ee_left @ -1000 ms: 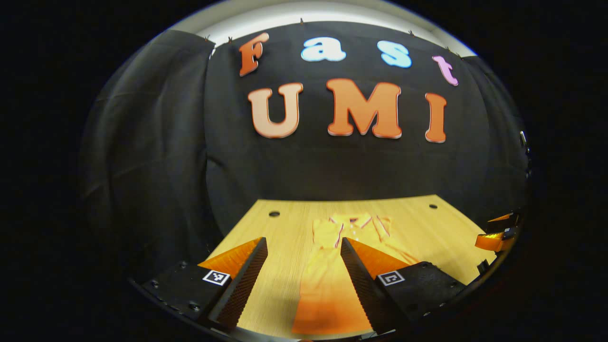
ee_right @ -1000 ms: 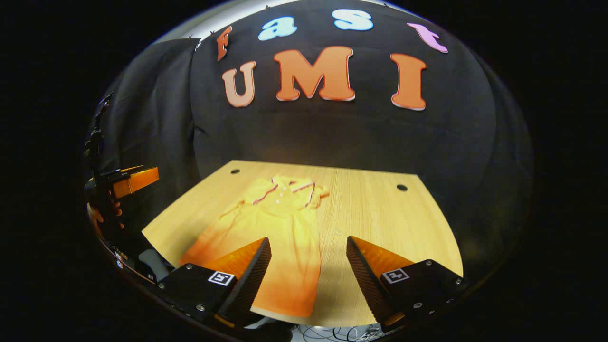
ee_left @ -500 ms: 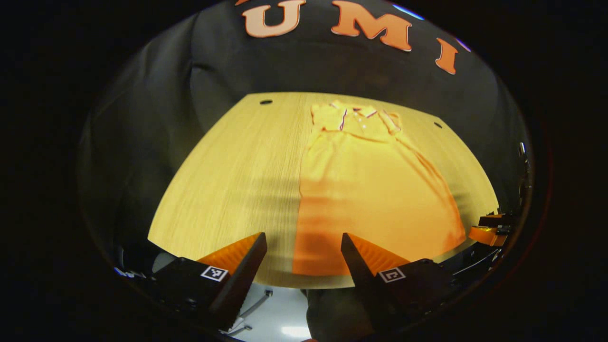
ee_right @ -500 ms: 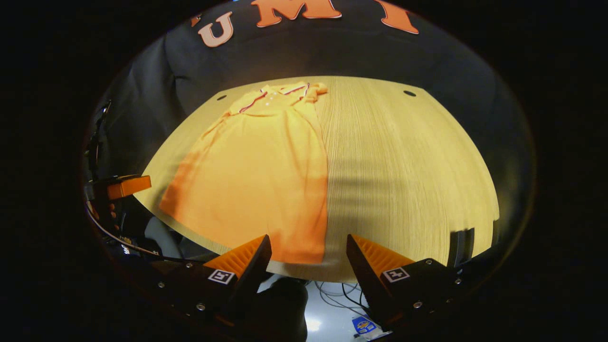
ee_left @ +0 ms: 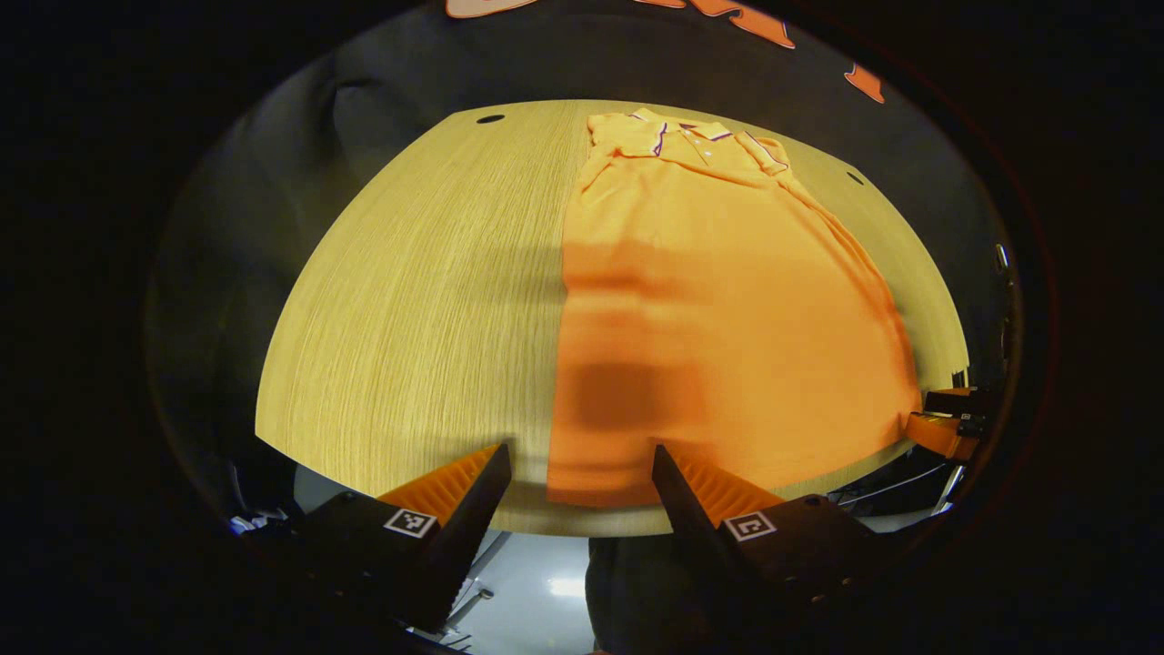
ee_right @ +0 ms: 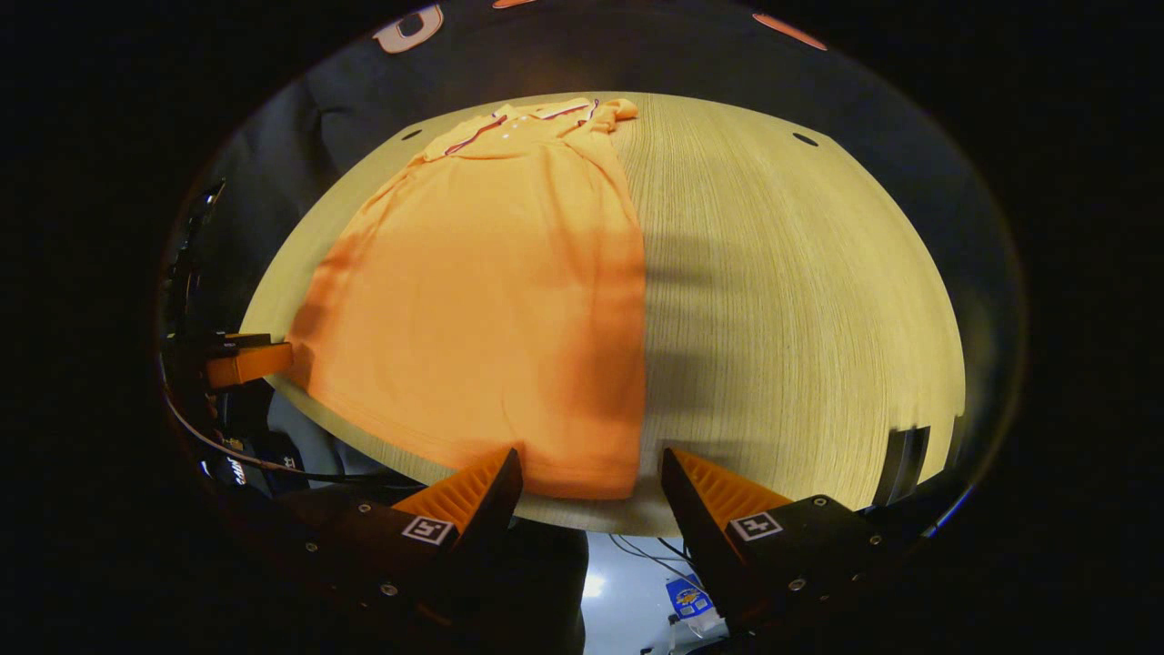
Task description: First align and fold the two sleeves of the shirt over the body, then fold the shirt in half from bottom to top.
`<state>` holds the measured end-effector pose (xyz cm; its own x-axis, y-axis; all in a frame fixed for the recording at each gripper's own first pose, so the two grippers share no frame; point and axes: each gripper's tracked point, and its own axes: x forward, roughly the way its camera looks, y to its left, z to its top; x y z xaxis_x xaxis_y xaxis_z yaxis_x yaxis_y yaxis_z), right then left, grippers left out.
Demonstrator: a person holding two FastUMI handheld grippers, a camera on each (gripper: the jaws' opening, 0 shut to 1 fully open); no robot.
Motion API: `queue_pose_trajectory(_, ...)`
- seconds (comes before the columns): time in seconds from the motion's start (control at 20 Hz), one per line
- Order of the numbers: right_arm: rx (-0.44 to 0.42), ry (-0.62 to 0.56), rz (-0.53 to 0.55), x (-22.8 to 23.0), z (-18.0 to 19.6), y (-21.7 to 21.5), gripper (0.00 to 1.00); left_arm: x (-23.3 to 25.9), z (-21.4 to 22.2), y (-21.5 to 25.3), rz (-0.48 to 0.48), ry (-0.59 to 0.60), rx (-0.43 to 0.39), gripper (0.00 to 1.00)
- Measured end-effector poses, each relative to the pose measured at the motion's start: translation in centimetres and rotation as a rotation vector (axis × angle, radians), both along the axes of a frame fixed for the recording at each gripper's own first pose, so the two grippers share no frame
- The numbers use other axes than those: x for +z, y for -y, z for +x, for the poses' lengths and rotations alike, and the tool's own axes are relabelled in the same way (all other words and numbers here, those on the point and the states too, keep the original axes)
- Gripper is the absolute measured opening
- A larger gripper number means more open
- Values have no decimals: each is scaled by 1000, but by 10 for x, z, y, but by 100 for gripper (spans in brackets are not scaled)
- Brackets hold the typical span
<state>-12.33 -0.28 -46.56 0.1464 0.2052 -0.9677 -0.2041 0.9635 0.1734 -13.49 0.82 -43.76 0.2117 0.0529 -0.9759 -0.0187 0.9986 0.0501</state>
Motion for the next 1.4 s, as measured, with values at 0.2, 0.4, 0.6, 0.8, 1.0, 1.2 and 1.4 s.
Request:
queue_pose_trajectory(0.2,-15,-47,46,-1,2,-20,88,-7,-6,11,-24,-69,19,98)
queue_pose_trajectory(0.4,-45,-41,-26,-5,8,-14,42,-17,8,20,-48,-85,-25,68)
queue_pose_trajectory(0.6,-154,-118,122,-5,11,-33,20,-15,10,25,-111,-114,-23,12)
queue_pose_trajectory(0.8,-290,-190,245,-3,12,-42,5,-12,21,16,-123,-85,27,2)
queue_pose_trajectory(1.0,-301,-170,347,17,26,-59,5,4,39,19,-165,-71,31,2)
queue_pose_trajectory(1.2,-383,-131,430,35,62,-61,5,29,82,23,-202,6,20,2)
queue_pose_trajectory(1.4,-438,-64,496,54,107,-59,4,47,129,36,-239,76,-18,2)
